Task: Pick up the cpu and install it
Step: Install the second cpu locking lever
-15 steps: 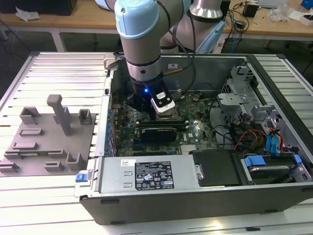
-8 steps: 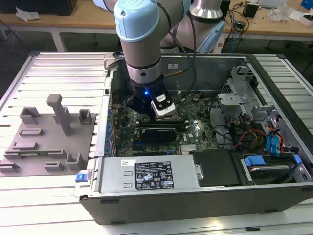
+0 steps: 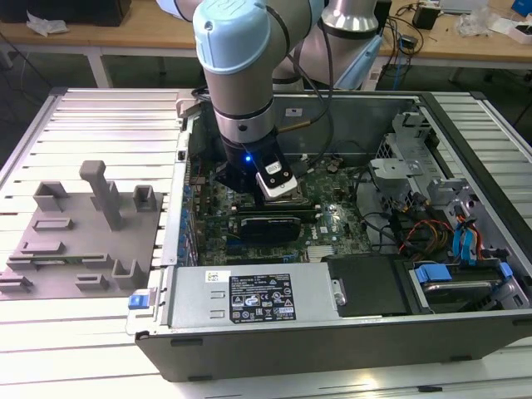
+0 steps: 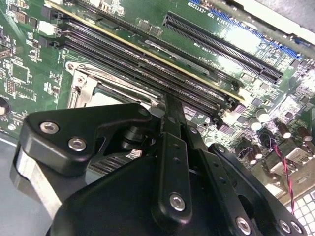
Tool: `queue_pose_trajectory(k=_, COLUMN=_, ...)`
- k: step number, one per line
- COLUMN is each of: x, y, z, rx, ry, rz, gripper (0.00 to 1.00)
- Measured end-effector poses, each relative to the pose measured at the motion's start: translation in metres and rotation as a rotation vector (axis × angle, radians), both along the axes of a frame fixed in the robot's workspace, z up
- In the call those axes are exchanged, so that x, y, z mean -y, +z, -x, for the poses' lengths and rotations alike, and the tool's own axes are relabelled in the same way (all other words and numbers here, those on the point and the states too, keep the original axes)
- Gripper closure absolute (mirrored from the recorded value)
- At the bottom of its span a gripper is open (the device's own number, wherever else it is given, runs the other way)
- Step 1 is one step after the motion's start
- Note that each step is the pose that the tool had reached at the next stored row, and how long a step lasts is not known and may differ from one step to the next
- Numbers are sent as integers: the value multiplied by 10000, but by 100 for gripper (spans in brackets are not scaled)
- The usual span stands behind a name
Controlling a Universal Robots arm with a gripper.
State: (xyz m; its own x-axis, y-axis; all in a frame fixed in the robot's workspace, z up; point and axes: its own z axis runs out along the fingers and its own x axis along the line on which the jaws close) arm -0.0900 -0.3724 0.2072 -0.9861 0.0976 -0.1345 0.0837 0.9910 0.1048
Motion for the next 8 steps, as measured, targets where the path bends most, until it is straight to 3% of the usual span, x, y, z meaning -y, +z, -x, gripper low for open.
queue_pose_trajectory(k=8, x=0, y=-29, z=51, rx=112, ry=-1, rz=-276, gripper=89)
